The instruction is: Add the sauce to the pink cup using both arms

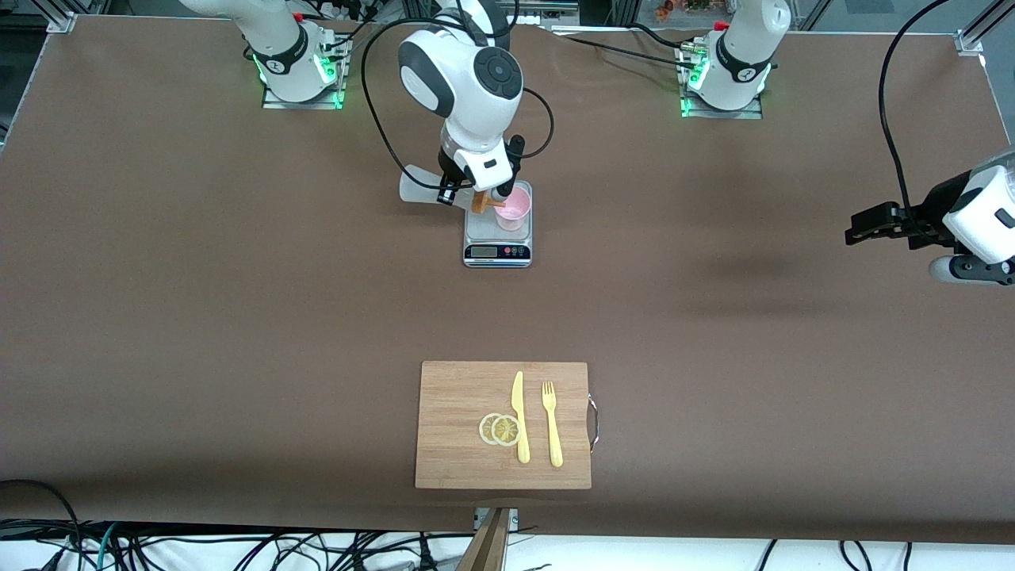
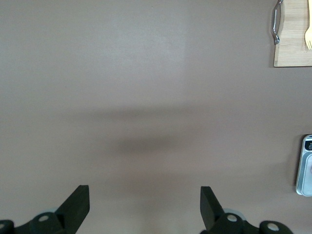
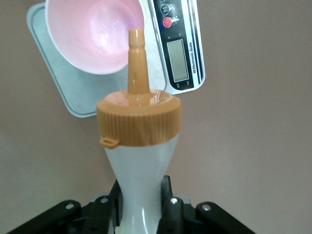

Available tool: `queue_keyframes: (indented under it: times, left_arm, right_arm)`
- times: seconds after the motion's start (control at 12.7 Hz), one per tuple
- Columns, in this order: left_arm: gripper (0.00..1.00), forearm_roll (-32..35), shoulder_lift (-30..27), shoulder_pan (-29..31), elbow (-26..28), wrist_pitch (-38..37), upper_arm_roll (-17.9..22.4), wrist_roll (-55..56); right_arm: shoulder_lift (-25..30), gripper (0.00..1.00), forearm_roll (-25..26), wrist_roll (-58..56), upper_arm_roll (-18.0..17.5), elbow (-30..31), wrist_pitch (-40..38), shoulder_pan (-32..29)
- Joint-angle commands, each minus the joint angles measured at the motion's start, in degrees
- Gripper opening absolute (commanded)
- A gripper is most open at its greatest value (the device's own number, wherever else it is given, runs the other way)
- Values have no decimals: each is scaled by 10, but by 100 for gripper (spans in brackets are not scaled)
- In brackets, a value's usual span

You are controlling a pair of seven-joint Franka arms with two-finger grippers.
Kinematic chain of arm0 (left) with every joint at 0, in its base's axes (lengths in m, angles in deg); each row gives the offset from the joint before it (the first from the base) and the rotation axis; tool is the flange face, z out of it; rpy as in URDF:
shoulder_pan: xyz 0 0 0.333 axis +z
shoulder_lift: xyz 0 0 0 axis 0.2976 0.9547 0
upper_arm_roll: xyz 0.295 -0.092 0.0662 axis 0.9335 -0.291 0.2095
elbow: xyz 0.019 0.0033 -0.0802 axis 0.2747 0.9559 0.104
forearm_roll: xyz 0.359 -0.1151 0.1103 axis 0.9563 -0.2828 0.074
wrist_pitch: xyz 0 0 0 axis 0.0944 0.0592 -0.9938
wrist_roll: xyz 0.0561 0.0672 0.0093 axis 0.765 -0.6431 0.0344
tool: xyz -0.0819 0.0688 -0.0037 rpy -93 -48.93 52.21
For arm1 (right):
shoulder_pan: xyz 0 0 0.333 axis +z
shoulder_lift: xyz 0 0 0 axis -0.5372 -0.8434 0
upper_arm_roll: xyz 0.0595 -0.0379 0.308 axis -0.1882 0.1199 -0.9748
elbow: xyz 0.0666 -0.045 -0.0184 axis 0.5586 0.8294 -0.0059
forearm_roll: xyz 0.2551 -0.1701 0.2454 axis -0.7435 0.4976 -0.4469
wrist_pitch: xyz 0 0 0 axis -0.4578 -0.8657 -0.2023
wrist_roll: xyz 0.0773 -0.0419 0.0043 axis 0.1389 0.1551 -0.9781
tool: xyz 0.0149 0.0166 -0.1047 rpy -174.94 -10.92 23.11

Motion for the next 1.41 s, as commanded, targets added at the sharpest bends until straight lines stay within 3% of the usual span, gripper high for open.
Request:
queue_keyframes:
  times: [0.0, 0.24, 0.47, 0.63, 0.79, 1.34]
  left_arm:
    - [100, 13, 9, 1, -19, -14, 0, -11]
    - [100, 13, 9, 1, -19, -14, 0, -11]
    - [100, 13, 9, 1, -19, -14, 0, -11]
    - [100, 13, 9, 1, -19, -14, 0, -11]
    - [100, 13, 9, 1, -19, -14, 0, -11]
    - [100, 13, 9, 1, -19, -14, 0, -11]
  right_arm:
    - [49, 31, -29, -26, 14, 55, 37, 2]
    - [80, 31, -46, -50, 33, 98, 82, 3]
    - [88, 31, -114, -152, 103, 98, 83, 2]
    - [84, 32, -220, -285, 160, 98, 76, 2]
    - [80, 32, -268, -400, 201, 97, 54, -18]
    - [51, 32, -444, -689, 201, 92, -44, -204]
